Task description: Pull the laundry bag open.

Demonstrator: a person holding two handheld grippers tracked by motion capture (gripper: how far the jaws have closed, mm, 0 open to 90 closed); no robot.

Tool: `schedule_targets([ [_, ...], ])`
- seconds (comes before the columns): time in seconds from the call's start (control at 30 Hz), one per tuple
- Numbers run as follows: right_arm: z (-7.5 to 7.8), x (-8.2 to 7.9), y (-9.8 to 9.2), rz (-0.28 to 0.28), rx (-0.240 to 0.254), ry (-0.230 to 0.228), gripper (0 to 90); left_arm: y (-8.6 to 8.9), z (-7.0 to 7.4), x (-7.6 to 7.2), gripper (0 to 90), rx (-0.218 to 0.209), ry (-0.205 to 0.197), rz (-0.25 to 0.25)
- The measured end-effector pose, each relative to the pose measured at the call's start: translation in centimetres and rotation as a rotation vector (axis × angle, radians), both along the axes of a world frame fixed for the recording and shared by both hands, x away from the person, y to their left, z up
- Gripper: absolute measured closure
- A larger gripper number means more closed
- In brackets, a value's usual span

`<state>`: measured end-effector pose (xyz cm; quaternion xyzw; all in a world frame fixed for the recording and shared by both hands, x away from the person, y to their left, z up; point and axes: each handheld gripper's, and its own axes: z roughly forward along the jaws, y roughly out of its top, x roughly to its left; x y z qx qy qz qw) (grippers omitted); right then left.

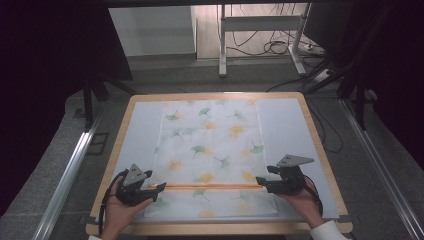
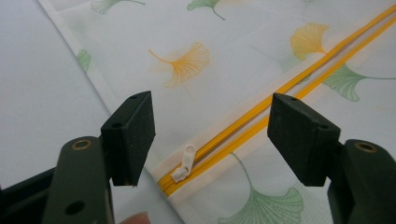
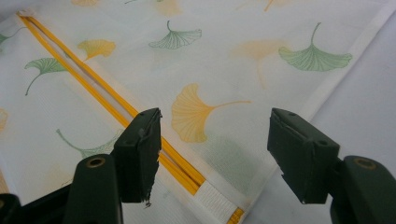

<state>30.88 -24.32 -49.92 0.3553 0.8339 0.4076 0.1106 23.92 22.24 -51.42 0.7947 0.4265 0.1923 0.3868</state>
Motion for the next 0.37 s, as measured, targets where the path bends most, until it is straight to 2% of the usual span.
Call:
schedule_targets([
  [0.17,-0.05,-0.1,0.04,0.007,-0.004,-0.005,34.5,-0.02,-0.1,0.05,32.0,0.006,0.0,-0.013],
  [0.37,-0.01,-0.14,0.04,0.007,0.002,-0.005,34.5,0.19,-0.11,-0.04,31.8,0.006,-0.001,-0.004],
])
